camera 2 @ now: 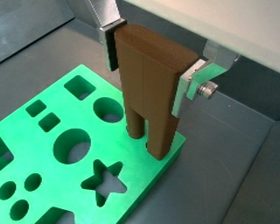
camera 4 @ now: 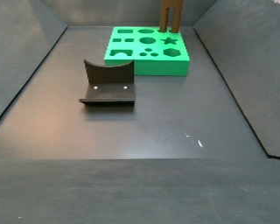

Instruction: Insert the square-circle object.

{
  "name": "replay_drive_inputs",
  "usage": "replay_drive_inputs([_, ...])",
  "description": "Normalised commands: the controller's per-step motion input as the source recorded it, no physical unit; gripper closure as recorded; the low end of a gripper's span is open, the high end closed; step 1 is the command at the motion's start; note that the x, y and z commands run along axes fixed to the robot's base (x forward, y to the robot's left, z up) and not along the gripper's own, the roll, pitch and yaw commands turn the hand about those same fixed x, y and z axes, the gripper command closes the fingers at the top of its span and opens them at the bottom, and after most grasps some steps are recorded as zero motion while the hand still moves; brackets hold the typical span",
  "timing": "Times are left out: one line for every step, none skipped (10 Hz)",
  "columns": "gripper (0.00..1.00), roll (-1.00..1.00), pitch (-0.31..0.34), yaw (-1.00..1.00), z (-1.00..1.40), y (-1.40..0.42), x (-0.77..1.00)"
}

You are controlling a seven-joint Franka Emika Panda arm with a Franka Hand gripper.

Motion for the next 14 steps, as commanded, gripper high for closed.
replay_drive_inputs([1.00, -0.15, -0.006, 0.00, -0.29, -0.04, 0.00])
replay_drive_inputs([1.00, -0.18, 0.000, 0.00, -0.31, -0.07, 0.21])
replay_drive_inputs([1.00, -0.09, 0.000, -0.03, -0.30, -0.06, 0.33])
replay_drive_inputs([1.00, -0.11, 0.000, 0.00, -0.30, -0.02, 0.26])
replay_drive_inputs([1.00, -0.15, 0.000, 0.00, -0.27, 0.00, 0.16])
replay_drive_inputs([1.00, -0.06, -0.034, 0.00, -0.36, 0.00, 0.00])
replay_drive_inputs([1.00, 0.00, -0.033, 0.00, -0.45, 0.00, 0.00])
replay_drive_inputs([1.00, 0.04, -0.076, 0.00, -0.49, 0.00, -0.05])
replay_drive_inputs([1.00, 0.07, -0.133, 0.08, -0.48, 0.00, -0.06])
replay_drive_inputs([1.00, 0.08, -0.117, 0.05, -0.42, 0.00, 0.00])
replay_drive_inputs([1.00, 0.00, -0.039, 0.00, -0.40, -0.03, 0.05])
replay_drive_inputs([1.00, -0.01, 0.000, 0.00, -0.31, -0.01, 0.15])
replay_drive_inputs([1.00, -0.01, 0.104, 0.00, 0.00, 0.00, 0.10])
replay_drive_inputs([1.00, 0.00, 0.000, 0.00, 0.00, 0.00, 0.00])
